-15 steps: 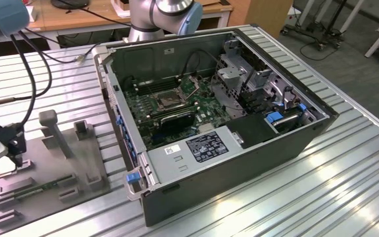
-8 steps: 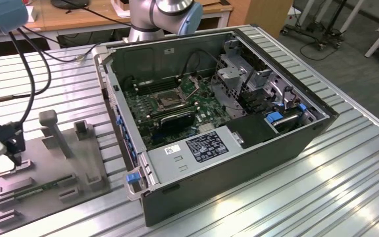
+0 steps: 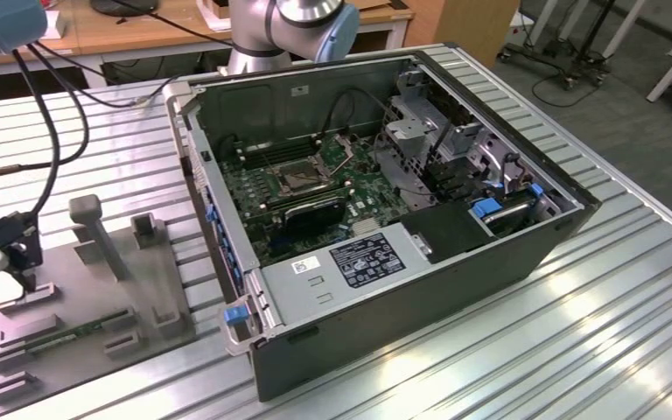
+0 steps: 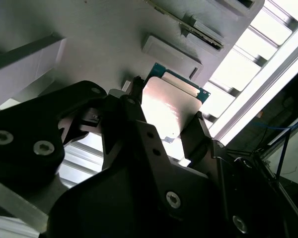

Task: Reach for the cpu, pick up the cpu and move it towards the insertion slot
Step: 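Pick up the cpu and move it towards the insertion slot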

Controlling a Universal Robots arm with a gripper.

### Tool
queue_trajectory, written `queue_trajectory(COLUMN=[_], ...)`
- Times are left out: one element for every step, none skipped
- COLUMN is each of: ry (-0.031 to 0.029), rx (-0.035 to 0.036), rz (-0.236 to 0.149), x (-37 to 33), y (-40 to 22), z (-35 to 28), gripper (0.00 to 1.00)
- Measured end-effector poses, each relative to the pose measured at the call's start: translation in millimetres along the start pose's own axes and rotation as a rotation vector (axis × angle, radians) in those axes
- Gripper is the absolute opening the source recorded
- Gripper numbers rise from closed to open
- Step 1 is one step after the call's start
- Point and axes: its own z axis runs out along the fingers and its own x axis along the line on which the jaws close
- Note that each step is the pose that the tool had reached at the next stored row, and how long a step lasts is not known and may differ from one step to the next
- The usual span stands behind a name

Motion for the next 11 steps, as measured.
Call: queue_trajectory(ry=[0.0,0.0,0.0,0.0,-0.0001,0.0,0.0,0.0,0.0001,-0.0001,0.0], rx=[0.0,0.0,0.0,0.0,0.0,0.0,0.0,0.0,0.0,0.0,0.0], rz=[0.0,0.0,0.0,0.0,0.0,0.0,0.0,0.0,0.0,0.0,0.0], x=[0.0,0.0,0.0,0.0,-0.1,-0.1,-0.1,-0.1,-0.1,-0.1,-0.1], y=[0.0,0.1,0.1,0.1,0.1,0.2,0.2,0.2,0.3,0.3,0.3], z=[-0.7,-1.5,-2.2,-2.9,-3.7,-4.5,-5.1,-5.7,-6.4,-7.0,-7.7], gripper=[0.55,0.55,0.55,0.55,0.55,0.55,0.55,0.55,0.55,0.55,0.55])
